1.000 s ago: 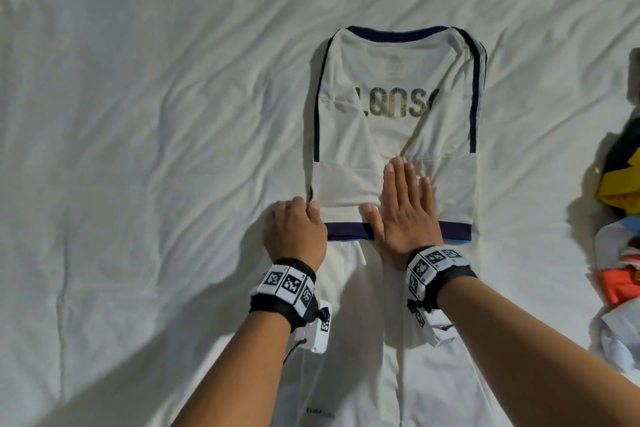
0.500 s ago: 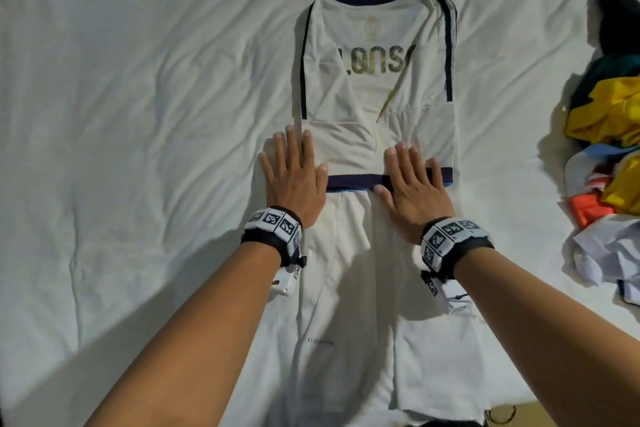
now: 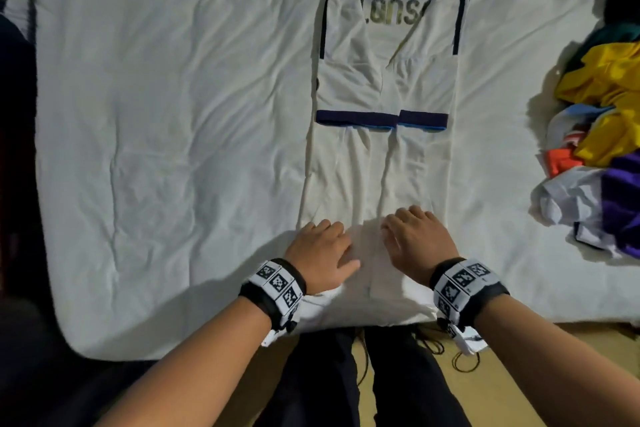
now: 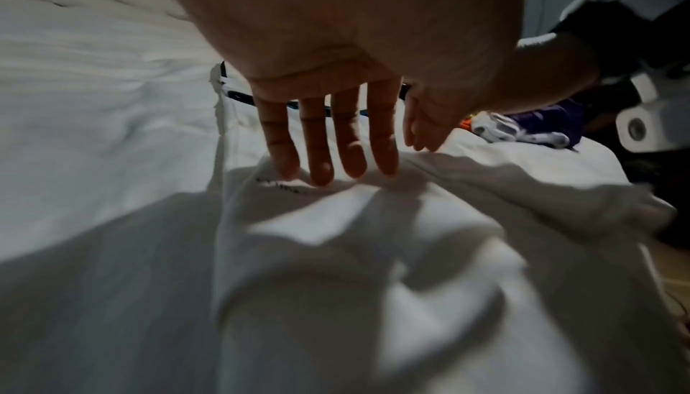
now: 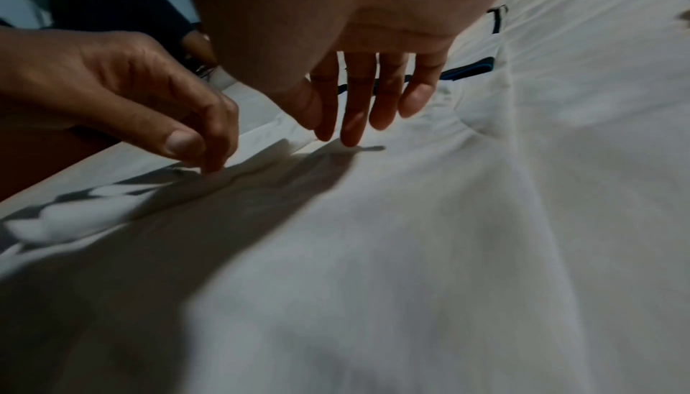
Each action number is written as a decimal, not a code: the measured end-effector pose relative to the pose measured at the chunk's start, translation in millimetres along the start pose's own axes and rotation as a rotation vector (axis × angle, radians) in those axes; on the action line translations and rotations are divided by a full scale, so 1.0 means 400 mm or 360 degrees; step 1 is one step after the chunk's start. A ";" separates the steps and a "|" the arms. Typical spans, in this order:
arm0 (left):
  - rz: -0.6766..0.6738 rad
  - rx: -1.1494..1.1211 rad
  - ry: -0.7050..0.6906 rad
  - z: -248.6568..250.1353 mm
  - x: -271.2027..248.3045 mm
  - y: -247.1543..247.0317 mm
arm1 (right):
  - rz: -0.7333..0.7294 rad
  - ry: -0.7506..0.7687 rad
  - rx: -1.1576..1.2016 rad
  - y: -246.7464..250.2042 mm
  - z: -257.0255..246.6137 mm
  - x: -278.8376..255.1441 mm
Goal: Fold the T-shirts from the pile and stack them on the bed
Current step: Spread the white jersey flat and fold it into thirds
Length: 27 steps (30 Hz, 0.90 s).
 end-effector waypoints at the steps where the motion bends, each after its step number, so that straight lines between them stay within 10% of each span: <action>1: -0.0063 0.0069 0.0000 0.007 -0.019 -0.011 | -0.0030 0.0028 0.0011 -0.003 -0.012 -0.022; 12: -0.0208 0.0384 -0.0061 0.046 -0.115 -0.056 | -0.0437 0.0272 -0.0181 -0.034 -0.048 -0.198; 27: 0.0204 0.0150 0.0204 -0.041 0.134 0.158 | 0.0157 -0.0365 0.0020 0.084 0.042 0.054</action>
Point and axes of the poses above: each hand's wrist, its own x-axis towards the middle knuckle, its own y-axis out of the back of the hand, z = x × y, the point moved 2 cm from there along x, towards the middle knuckle, and after that the axes turned 13 degrees about z, right-handed, at the moved point
